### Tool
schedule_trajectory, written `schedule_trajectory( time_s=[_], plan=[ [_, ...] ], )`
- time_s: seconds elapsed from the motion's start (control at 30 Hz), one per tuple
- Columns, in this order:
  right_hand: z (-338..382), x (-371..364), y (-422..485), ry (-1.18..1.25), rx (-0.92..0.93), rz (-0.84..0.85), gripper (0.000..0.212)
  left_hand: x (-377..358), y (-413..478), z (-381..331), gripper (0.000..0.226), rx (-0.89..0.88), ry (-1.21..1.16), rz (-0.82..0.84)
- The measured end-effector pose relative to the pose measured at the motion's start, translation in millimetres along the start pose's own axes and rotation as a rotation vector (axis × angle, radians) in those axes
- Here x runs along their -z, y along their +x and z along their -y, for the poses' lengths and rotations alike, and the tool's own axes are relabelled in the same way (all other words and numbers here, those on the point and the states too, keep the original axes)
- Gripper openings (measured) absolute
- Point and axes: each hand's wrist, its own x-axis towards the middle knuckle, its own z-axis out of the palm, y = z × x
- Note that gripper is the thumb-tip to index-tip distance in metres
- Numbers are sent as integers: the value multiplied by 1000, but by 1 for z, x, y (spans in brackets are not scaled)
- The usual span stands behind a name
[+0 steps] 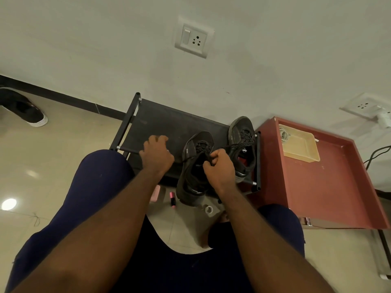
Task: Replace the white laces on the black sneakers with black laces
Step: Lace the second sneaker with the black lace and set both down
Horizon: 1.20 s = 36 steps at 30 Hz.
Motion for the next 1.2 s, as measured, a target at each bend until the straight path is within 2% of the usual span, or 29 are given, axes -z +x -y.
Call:
schedule_trajectory(
  time_s=[0.07, 0.13, 0.2, 0.27, 0.47, 0.63, 0.7, 0.77, 0.83, 0.9, 0.97, 1.07, 1.1, 1.2],
  plan=[
    [-4, -3, -2, 11, -15, 25, 29, -7, -4, -11, 41, -212, -1, 24],
    [-7, -7, -4, 18, -24, 71, 32, -15, -8, -23, 36, -340, -142, 165],
    [-7, -8, -8, -9, -14, 97, 38, -22, -15, -30, 30, -365, -164, 269],
    [-7, -8, -11, -33, 4, 101, 42, -26, -16, -30, 24, -371, -140, 257],
    [-9, -7, -11, -27, 15, 77, 39, -29, -14, -30, 12, -324, -136, 203],
    [-5, -8, -10, 46, 17, -19, 44, -29, -12, -28, 9, -131, -315, 111],
    [-5, -11, -10, 73, -44, -85, 35, -29, -13, -28, 9, -124, -278, 124],
    [-6, -16, -9, 95, -153, -126, 25, -28, -13, -27, 8, -147, -204, 59],
    [-7, -19, -8, 150, -253, -112, 25, -23, -16, -27, 20, -90, -159, -18],
    [-6, -19, -6, 215, -287, -56, 20, -18, -18, -30, 42, 29, -179, 75],
    [-4, -21, -3, 287, -283, 14, 12, -22, -20, -33, 54, 155, -337, 196],
    [-2, -24, 5, 433, -272, 78, 47, -25, -22, -43, 49, 279, -661, 266],
    [2, -23, 5, 513, -275, 85, 45, -26, -22, -47, 43, 296, -736, 297],
    [7, -22, 2, 671, -302, 61, 14, -27, -23, -60, 15, 403, -959, 346]
  ],
)
